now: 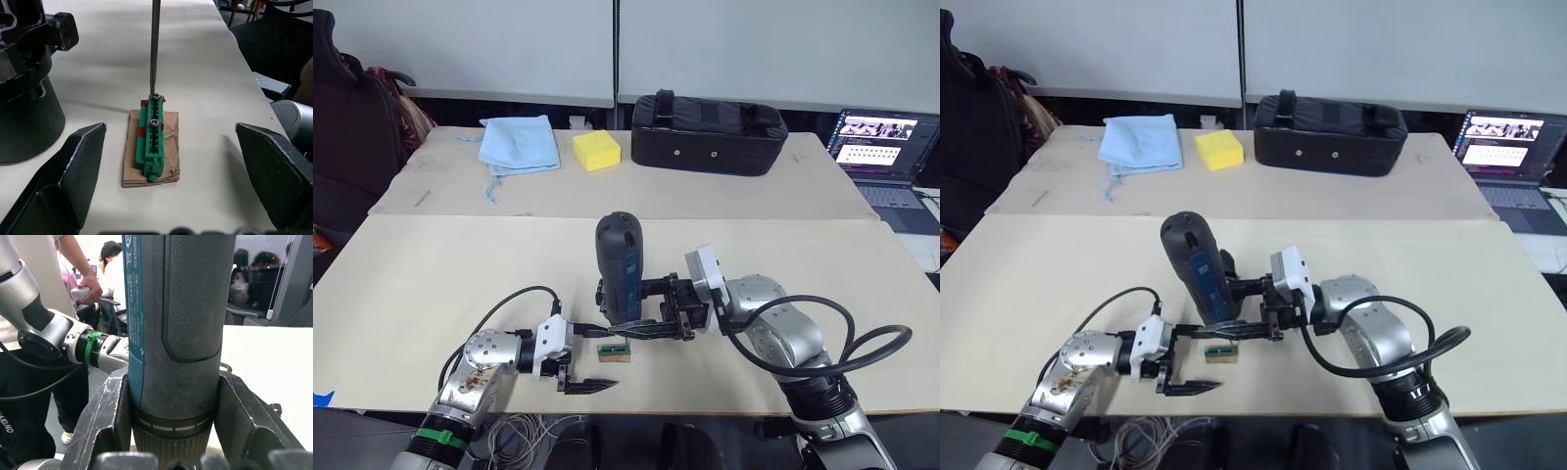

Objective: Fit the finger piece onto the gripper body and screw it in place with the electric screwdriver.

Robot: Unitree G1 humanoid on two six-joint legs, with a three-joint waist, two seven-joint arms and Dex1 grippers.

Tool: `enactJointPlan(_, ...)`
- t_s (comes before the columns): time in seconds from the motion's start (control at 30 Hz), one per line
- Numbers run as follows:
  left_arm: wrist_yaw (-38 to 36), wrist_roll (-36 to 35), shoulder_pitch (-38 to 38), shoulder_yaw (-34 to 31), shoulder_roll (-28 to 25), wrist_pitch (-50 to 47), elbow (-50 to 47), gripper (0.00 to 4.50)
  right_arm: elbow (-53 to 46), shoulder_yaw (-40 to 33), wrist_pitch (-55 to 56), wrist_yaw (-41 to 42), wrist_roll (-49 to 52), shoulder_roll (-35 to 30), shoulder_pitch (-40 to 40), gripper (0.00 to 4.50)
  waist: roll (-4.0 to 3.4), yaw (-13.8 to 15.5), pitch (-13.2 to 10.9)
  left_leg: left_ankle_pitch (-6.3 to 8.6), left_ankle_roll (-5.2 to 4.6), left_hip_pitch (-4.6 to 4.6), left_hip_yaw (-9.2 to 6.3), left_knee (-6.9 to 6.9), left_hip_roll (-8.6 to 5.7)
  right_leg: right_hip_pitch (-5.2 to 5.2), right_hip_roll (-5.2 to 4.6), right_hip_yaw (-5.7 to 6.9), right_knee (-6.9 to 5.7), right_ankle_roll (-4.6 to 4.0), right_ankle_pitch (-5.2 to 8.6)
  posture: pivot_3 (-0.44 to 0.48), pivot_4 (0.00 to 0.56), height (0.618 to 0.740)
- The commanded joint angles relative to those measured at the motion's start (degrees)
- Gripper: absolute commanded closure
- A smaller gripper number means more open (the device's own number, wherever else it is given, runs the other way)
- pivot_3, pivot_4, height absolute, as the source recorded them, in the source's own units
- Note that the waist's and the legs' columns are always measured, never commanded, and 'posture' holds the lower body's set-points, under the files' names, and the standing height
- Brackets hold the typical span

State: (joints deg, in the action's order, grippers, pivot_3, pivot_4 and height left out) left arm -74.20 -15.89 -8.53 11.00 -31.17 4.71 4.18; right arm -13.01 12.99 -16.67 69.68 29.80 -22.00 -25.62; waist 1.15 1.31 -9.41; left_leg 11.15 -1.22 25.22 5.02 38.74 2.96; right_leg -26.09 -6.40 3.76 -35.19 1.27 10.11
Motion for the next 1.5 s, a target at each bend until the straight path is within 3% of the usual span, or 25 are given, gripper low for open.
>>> enactJointPlan(0.03, 0.3, 0.8, 0.7, 2.6, 0.5, -2.0, -0.7, 0.00, -1.6, -0.6, 1.5, 0.1, 0.7, 0.1, -0.2, 2.58, 0.00, 0.0, 0.0, 0.00, 0.00, 0.00, 0.00, 0.00, 0.00, 0.00, 0.00, 0.00, 0.00, 0.00, 0.00, 0.000, 0.150, 0.740)
enactJointPlan(1.5, 0.2, 0.6, 1.4, 2.4, -0.3, -2.4, -1.1, 0.00, -3.0, -0.8, 2.4, 0.6, 1.0, 1.0, 0.0, 2.58, 0.00, -0.1, 0.0, 0.01, 0.01, 0.00, 0.00, -0.01, 0.02, -0.02, 0.00, 0.01, 0.02, 0.00, 0.00, 0.000, 0.150, 0.740)
